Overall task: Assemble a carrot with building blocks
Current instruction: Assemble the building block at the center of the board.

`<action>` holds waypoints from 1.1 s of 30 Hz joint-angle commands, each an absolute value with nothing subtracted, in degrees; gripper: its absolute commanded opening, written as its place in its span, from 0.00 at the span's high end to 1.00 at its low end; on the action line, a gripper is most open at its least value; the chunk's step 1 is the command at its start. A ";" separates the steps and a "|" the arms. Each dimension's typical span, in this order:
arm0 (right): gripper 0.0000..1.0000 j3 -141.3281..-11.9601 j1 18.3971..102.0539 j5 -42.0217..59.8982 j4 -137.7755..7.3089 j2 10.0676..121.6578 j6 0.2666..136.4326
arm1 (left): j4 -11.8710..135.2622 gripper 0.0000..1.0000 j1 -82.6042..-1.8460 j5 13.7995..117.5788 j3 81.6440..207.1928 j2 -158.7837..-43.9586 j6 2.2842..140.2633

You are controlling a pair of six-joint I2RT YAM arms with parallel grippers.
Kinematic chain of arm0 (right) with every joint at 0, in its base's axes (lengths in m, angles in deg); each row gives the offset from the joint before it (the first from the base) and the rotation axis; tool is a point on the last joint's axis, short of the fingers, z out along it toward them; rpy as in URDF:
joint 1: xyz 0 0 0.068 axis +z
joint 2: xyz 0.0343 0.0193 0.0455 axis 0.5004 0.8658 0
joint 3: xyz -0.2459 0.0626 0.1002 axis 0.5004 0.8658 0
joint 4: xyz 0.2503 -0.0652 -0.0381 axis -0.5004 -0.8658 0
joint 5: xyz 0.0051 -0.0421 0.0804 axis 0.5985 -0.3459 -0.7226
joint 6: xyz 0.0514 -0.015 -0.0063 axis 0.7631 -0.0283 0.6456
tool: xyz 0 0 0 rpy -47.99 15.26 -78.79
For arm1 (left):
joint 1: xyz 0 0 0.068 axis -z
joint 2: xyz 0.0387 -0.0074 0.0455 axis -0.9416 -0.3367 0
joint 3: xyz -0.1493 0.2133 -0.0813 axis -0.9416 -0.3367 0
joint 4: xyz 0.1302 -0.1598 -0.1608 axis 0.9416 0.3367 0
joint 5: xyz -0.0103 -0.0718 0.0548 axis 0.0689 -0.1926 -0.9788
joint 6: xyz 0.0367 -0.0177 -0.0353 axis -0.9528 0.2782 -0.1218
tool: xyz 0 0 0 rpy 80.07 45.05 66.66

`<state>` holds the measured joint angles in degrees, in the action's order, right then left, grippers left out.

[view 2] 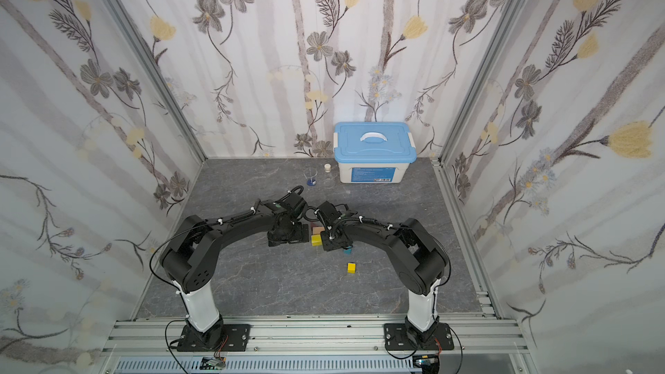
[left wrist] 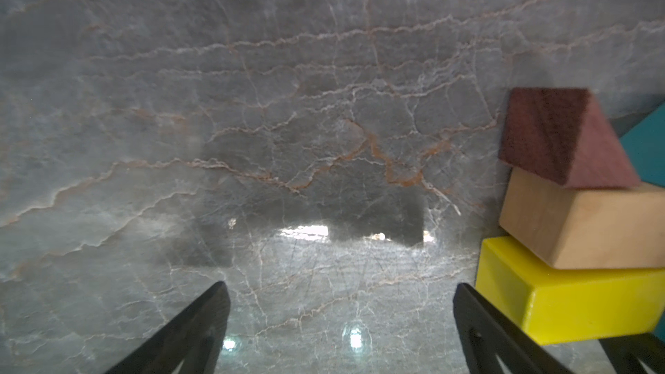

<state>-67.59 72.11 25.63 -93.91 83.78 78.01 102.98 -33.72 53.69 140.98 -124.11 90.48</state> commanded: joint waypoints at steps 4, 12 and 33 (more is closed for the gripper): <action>0.59 -66.14 72.13 26.27 -90.07 80.01 78.54 | 104.04 0.00 -33.67 53.64 140.83 -125.22 90.42; 0.56 -64.16 70.49 27.00 -91.19 76.08 77.93 | 102.93 0.00 -33.67 53.55 141.88 -126.72 90.97; 0.52 -64.05 68.67 26.43 -91.98 74.22 77.20 | 99.83 0.00 -33.66 56.23 143.30 -128.39 91.63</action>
